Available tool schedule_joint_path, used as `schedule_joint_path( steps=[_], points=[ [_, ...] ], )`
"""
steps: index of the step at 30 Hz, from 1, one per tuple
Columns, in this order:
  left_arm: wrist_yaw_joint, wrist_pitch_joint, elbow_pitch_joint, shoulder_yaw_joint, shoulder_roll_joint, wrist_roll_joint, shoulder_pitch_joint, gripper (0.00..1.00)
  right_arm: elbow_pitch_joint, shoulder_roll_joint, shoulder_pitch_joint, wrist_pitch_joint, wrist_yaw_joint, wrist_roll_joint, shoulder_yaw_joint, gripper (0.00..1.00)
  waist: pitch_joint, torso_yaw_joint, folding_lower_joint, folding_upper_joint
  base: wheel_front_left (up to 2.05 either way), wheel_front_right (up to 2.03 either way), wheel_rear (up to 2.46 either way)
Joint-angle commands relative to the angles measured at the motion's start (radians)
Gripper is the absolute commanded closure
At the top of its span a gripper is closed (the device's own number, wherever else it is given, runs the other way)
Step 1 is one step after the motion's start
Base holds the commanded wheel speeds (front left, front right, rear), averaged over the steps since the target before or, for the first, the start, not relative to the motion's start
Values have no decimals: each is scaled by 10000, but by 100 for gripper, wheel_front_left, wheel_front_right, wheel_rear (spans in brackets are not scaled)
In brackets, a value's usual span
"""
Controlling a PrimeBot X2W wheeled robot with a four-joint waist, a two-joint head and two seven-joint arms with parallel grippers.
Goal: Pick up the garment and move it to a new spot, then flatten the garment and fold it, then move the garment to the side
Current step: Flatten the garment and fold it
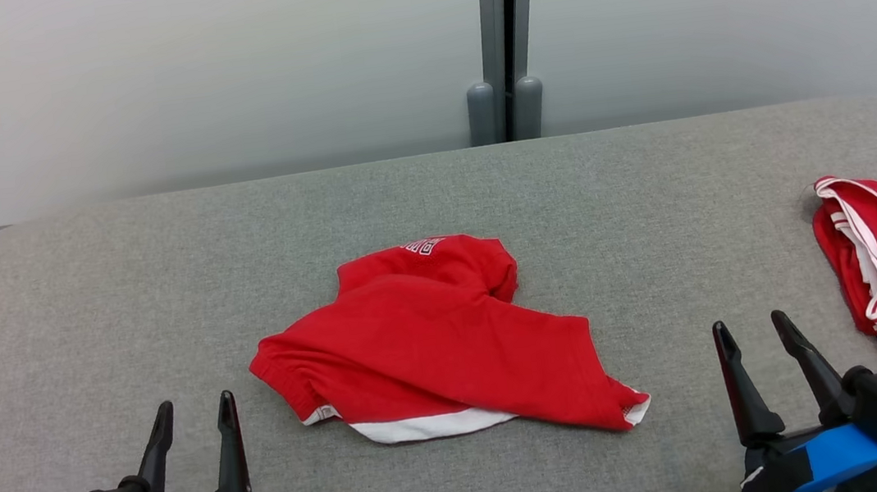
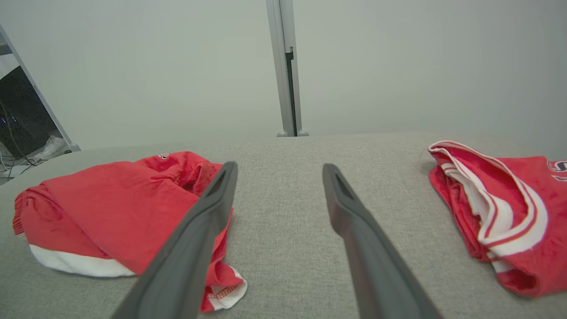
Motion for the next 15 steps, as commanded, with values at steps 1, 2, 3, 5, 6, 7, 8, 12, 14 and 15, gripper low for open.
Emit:
schedule_joint_path(
  steps=[1,2,3,5,6,7,8,12,14,15],
  points=[
    [-37,-42,94,-44,-36,82,-106,0,12,-20,45,-35,6,26,34,0,23,-12,1,0,0,0,0],
    [-61,-42,222,-113,-48,129,-104,0,31,-20,21,-15,6,35,77,0,49,-27,1,0,0,0,0],
    [-91,-42,409,-198,-67,146,-110,0,46,-20,-6,3,6,48,128,0,86,-49,1,0,0,0,0],
    [-132,-8,822,-417,-73,212,-248,0,88,-20,-45,22,6,97,222,0,153,-81,1,0,0,0,0],
    [-154,-9,1044,-520,-94,201,-354,0,110,-20,-71,8,6,119,270,0,197,-96,1,0,0,0,0],
    [-175,-6,1303,-622,-122,141,-449,0,134,-20,-102,-3,6,133,305,0,244,-112,1,0,0,0,0],
    [-206,17,1593,-745,-125,122,-539,0,154,-20,-139,-22,6,140,356,0,299,-136,1,0,0,0,0],
    [-249,57,2679,-1147,-195,12,-1036,0,211,-20,-306,-78,6,199,545,0,483,-271,1,0,0,0,0],
    [-275,47,3138,-1285,-212,-82,-1264,0,251,-20,-343,-82,6,211,633,0,569,-358,1,0,0,0,0],
    [-284,36,3316,-1330,-225,-119,-1364,0,266,-20,-384,-92,6,217,683,0,623,-409,1,0,0,0,0]
  ],
)
